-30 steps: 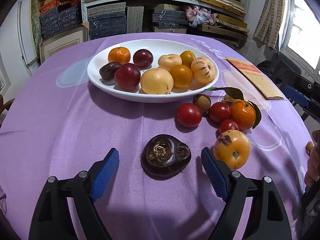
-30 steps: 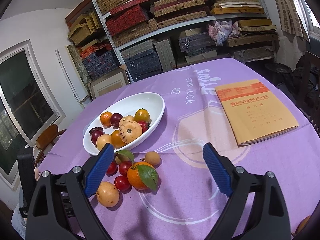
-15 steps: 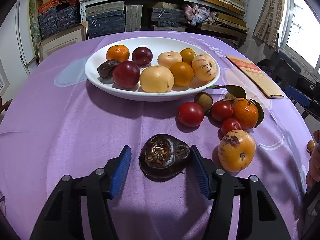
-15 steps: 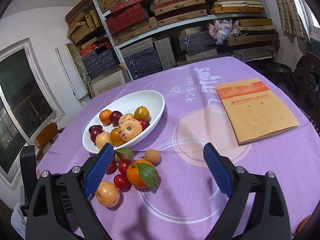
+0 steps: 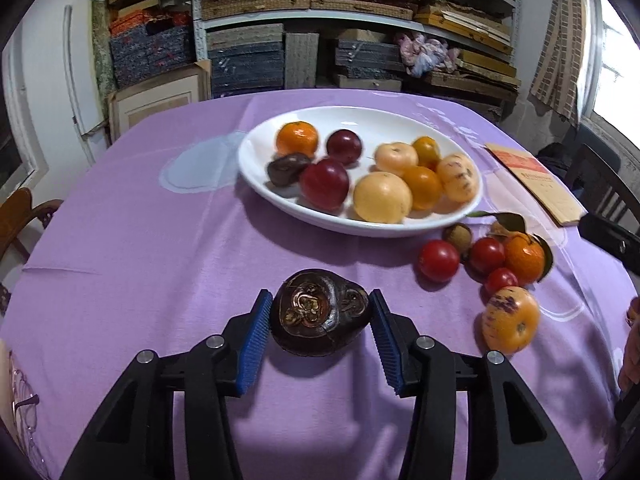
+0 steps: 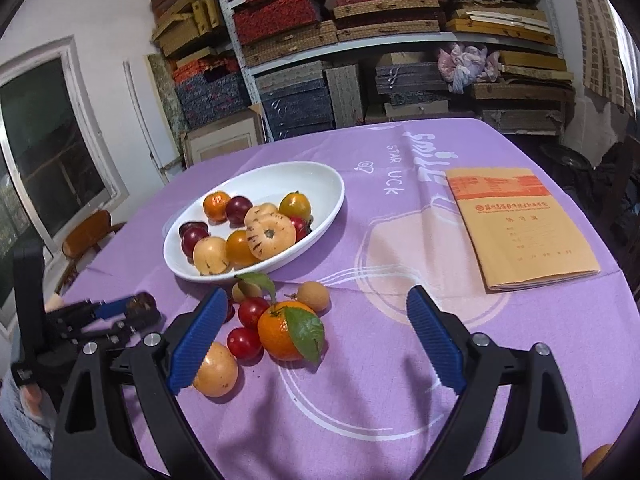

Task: Organize fruits
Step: 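Grasp the leafy mandarin with the right tool while the left holds the brown fruit, then lower the brown fruit and mandarin onto the white plate and open both tools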

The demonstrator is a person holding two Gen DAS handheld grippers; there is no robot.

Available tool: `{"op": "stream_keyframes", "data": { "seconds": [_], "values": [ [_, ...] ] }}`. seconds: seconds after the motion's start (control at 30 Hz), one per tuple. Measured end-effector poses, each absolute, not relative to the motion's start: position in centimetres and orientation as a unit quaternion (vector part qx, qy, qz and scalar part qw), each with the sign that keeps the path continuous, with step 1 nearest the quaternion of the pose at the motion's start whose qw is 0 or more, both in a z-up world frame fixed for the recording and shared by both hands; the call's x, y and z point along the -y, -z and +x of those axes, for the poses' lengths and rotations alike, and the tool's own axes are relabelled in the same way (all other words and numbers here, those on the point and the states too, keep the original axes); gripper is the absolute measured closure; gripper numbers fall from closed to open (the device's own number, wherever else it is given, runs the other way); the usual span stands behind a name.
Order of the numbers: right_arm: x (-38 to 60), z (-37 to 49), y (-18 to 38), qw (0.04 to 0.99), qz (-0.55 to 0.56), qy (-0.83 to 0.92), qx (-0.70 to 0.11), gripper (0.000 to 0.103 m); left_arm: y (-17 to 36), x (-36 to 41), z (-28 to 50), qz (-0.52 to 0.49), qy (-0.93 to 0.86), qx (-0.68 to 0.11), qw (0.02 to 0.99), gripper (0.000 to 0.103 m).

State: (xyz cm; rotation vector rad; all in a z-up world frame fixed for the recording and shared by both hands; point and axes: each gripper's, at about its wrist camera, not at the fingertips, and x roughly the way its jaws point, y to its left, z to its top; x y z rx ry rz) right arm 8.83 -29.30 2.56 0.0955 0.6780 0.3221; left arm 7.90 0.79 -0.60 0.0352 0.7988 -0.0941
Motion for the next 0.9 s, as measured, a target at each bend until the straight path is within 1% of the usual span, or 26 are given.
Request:
{"op": "stream_keyframes", "data": {
  "seconds": [0.1, 0.17, 0.33, 0.37, 0.57, 0.73, 0.8, 0.9],
  "values": [
    [27.4, 8.5, -1.9, 0.931, -0.017, -0.148, -0.334, 0.014, 0.9, -2.7, 8.7, -0.012, 0.023, -0.403, 0.915, 0.053],
    [26.9, 8.7, -1.4, 0.929, -0.028, -0.146, -0.340, 0.017, 1.2, -3.0, 8.9, -0.019, 0.023, -0.411, 0.911, 0.053],
    [27.0, 10.4, 0.0, 0.917, -0.017, -0.144, -0.372, 0.031, 1.0, -1.8, 8.4, -0.003, 0.039, -0.407, 0.913, 0.053],
    [27.0, 10.6, 0.2, 0.915, -0.015, -0.146, -0.376, 0.032, 1.0, -1.6, 8.4, -0.001, 0.042, -0.407, 0.913, 0.053],
    [26.1, 11.3, 0.7, 0.908, -0.018, -0.160, -0.387, 0.034, 0.8, -1.4, 8.4, -0.003, 0.047, -0.401, 0.915, 0.053],
    [25.8, 11.7, 1.0, 0.898, -0.012, -0.178, -0.402, 0.052, 0.7, -1.4, 8.5, -0.009, 0.047, -0.401, 0.915, 0.053],
    [25.7, 11.8, 1.2, 0.894, -0.009, -0.184, -0.409, 0.056, 0.6, -1.4, 8.4, -0.009, 0.047, -0.400, 0.915, 0.053],
    [25.6, 11.8, 1.3, 0.892, -0.011, -0.183, -0.412, 0.056, 0.5, -1.4, 8.3, -0.010, 0.046, -0.397, 0.917, 0.053]
  ]
}}
